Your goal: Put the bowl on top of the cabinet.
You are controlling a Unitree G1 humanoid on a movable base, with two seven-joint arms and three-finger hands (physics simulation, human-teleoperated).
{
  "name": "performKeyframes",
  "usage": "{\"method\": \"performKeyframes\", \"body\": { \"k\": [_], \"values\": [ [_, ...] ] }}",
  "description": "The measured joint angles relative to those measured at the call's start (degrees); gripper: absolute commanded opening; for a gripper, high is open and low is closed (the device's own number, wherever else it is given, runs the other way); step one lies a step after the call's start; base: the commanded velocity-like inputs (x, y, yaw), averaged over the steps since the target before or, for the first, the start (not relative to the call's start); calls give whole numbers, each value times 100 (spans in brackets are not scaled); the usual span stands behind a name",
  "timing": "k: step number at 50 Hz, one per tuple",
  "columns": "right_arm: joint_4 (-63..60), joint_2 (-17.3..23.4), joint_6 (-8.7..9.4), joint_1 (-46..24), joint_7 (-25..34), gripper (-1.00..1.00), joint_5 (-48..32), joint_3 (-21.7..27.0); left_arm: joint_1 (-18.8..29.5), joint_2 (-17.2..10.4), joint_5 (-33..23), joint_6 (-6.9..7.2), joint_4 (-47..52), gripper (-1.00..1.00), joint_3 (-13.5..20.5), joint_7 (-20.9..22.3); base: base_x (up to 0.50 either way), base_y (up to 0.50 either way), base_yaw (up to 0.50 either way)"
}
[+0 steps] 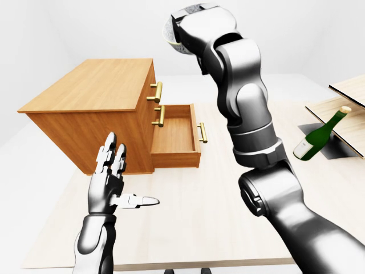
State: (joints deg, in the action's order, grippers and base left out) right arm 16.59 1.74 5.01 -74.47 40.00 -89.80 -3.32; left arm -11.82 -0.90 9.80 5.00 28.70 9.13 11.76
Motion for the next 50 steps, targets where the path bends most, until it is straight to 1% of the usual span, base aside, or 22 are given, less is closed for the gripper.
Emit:
{"method": "performKeyframes", "body": {
  "k": [5,11,26,35,50],
  "values": [
    [1076,66,0,-676,0,-100,459,-22,1,1,-5,0,8,100,-2,-6,0,0,0],
    [2055,109,0,-1291,0,-100,934,-73,-1,4,-20,0,-4,100,-16,-10,0,0,0],
    [3478,136,0,-2309,0,-100,1625,-188,-46,18,-63,-10,-19,100,-76,-11,0,0,0],
    [3931,42,0,-2650,0,-100,1857,-234,-58,17,-70,-29,-40,100,-94,-1,0,0,0],
    [4065,-58,0,-2802,0,-100,2011,-294,-82,19,-86,-66,-62,100,-122,15,0,0,0]
  ]
}}
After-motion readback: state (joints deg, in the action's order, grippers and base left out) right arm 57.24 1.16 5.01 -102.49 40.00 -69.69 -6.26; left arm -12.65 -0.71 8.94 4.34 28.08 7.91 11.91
